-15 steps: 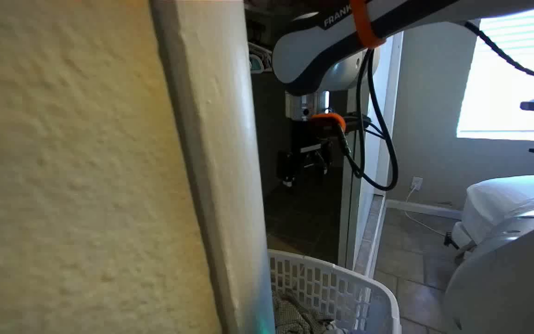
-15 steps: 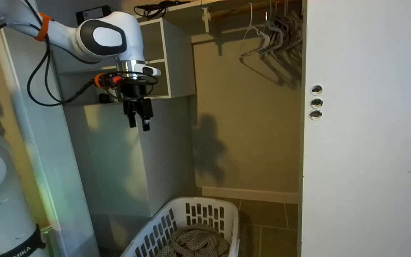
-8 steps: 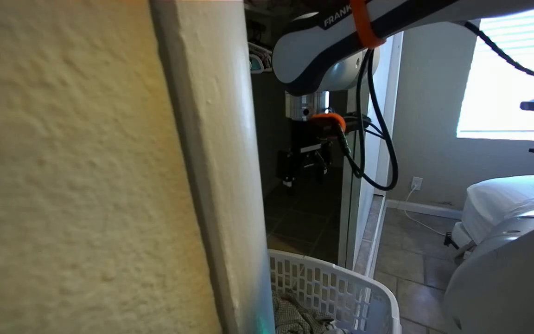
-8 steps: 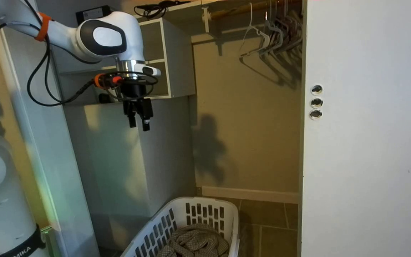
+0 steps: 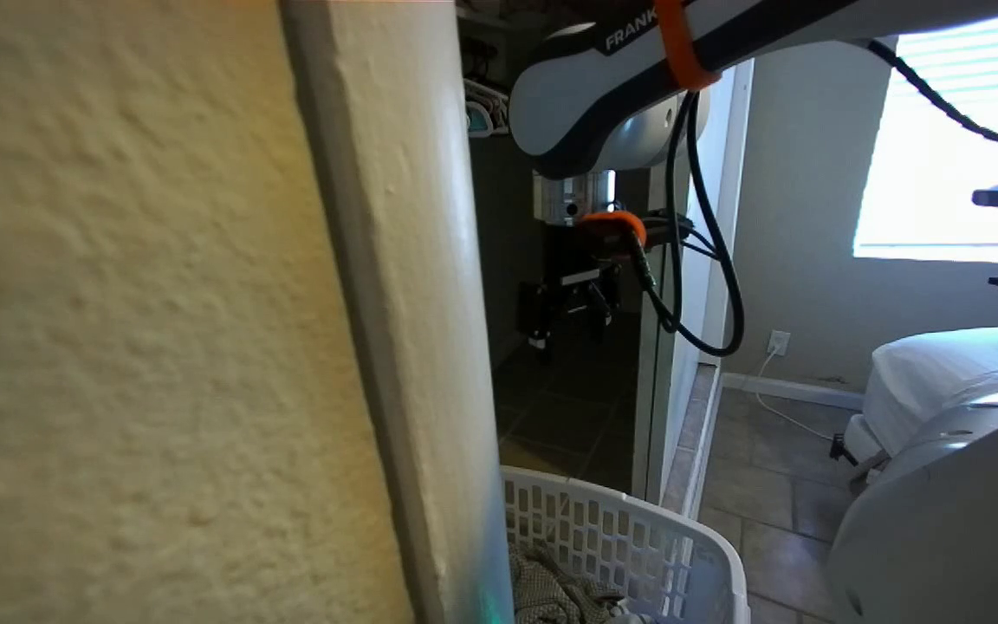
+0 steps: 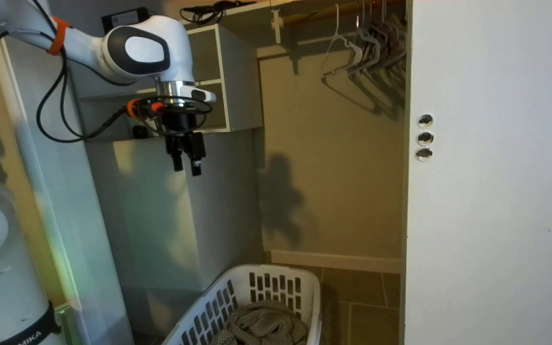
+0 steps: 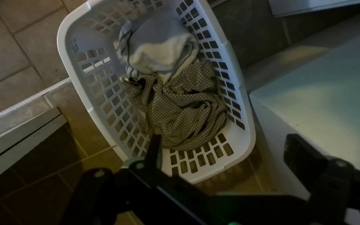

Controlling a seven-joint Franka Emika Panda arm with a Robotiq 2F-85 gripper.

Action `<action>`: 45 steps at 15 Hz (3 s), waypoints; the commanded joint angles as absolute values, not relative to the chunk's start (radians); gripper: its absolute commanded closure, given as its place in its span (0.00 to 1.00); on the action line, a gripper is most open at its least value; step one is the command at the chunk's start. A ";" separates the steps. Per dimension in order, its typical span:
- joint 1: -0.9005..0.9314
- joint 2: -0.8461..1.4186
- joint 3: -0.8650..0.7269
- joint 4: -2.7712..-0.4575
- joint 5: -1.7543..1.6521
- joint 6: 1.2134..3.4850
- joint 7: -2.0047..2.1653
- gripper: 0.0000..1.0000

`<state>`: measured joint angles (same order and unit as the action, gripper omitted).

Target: Move the black object from the top shelf to the bottom shelf.

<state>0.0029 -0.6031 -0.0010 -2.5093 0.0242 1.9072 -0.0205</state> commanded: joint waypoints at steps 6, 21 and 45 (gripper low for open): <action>0.028 -0.585 -0.006 -2.461 0.075 1.886 -0.023 0.00; 0.139 -0.419 -0.033 -1.997 0.445 1.659 -0.063 0.00; 0.155 -0.248 0.066 -1.932 1.148 2.253 -0.025 0.00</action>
<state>0.1428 -0.2985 0.0443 -1.9844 1.0276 2.2012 -0.0392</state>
